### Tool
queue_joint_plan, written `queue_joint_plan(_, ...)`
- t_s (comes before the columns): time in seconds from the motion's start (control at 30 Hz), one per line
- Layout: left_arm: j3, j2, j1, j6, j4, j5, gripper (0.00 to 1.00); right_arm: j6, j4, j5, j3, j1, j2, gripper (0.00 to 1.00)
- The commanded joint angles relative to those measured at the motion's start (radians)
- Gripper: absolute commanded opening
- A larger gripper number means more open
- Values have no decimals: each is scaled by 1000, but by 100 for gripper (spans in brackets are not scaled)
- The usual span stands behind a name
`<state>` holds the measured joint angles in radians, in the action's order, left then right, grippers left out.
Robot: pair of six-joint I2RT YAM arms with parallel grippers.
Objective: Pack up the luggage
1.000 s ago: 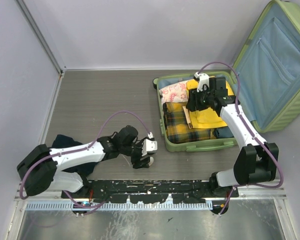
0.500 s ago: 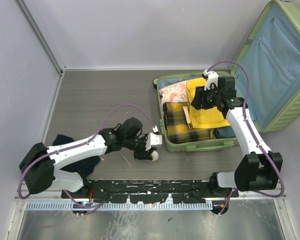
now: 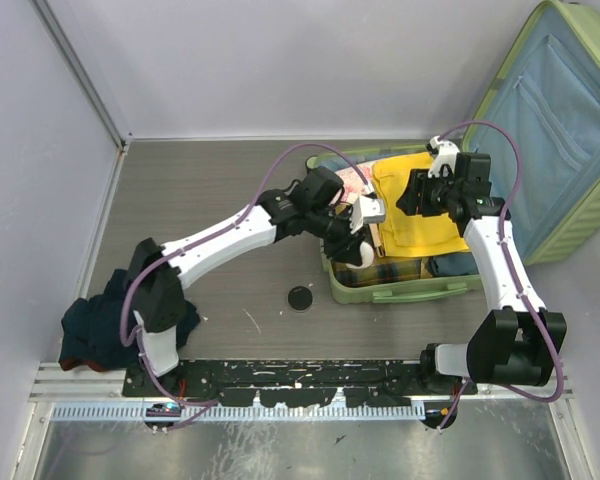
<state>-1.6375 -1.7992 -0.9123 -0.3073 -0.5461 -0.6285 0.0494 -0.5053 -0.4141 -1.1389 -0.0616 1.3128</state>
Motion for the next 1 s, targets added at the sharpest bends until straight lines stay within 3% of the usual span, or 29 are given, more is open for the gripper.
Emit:
queue_joint_plan(0.0,-158,-123,43,100,-80,-80,12,-11,19,-20,-23,-5,-36,55)
queue_joint_plan(0.2,-302,-292,82,131,-107,-91,12,-14,21,-16,-4,-16,-46,55)
queue_joint_plan(0.3,-380,-380,103,143,-113,-83,17,-17,25,-18,3,-20,-45,56)
queue_joint_plan(0.37,-458,-441,123,165,-134,-60,28,-20,27,-20,4,-22,-44,56)
queue_joint_plan(0.43,-556,-495,154,182,-166,-18,48,-24,28,-21,5,-24,-43,57)
queue_joint_plan(0.6,-634,-501,226,206,-146,84,72,-23,26,-24,-5,-26,-43,60)
queue_joint_plan(0.77,-473,-331,268,138,-60,76,77,-16,32,-35,-12,-26,-37,61)
queue_joint_plan(0.97,-4,-25,319,-21,85,-40,85,21,24,-47,-34,-26,-40,62)
